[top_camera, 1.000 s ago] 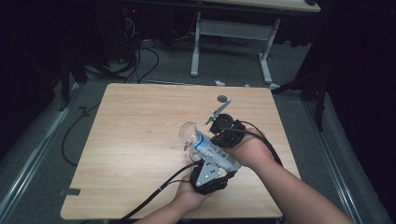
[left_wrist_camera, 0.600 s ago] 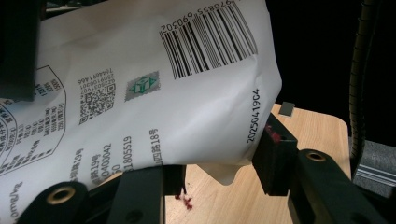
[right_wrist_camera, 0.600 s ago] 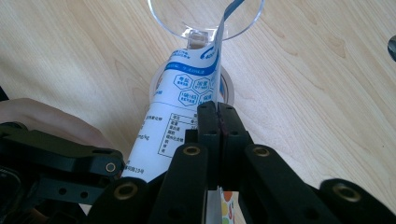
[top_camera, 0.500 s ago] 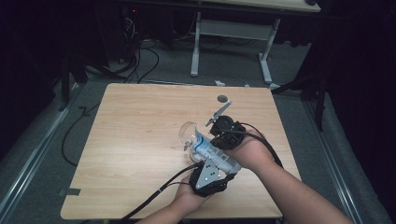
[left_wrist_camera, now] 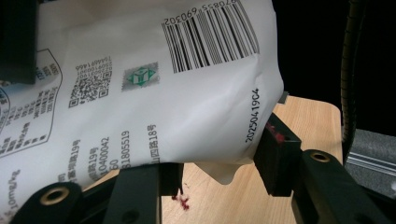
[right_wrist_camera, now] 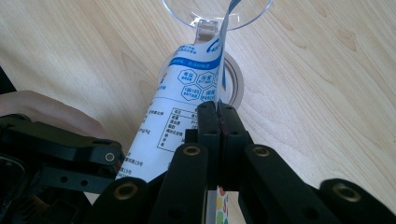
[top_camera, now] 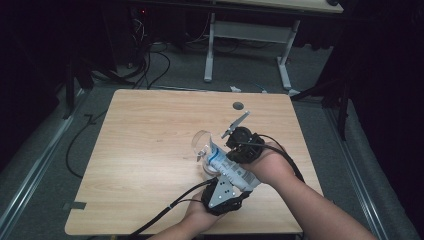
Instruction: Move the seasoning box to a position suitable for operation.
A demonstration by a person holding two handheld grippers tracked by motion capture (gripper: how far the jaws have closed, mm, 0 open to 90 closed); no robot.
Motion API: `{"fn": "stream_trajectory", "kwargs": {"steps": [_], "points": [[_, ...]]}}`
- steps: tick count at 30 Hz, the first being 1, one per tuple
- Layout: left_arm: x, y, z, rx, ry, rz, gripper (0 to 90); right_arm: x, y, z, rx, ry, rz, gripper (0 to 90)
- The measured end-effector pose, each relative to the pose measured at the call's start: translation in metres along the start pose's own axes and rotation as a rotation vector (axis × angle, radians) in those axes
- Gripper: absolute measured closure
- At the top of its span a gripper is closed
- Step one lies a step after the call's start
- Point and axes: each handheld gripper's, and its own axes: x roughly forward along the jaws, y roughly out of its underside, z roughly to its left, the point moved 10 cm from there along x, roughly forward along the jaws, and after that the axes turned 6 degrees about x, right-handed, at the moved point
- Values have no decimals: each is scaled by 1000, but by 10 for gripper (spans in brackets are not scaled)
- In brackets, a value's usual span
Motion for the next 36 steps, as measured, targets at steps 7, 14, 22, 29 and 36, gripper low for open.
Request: {"fn": "stream_trajectory", "kwargs": {"steps": [7, 14, 22, 29, 36], "points": [[0, 6, -3, 3, 5, 7, 570, 1, 3, 0, 1, -2, 6, 900], [0, 11, -5, 9, 6, 10, 567, 0, 7, 1, 5, -3, 6, 900], [0, 17, -6, 10, 7, 19, 560, -1, 10, 1, 12, -10, 2, 900], [0, 23, -6, 8, 8, 29, 556, -1, 12, 1, 14, -9, 3, 900], [1, 30, -6, 13, 10, 48, 549, -1, 17, 0, 24, -11, 4, 900]]}}
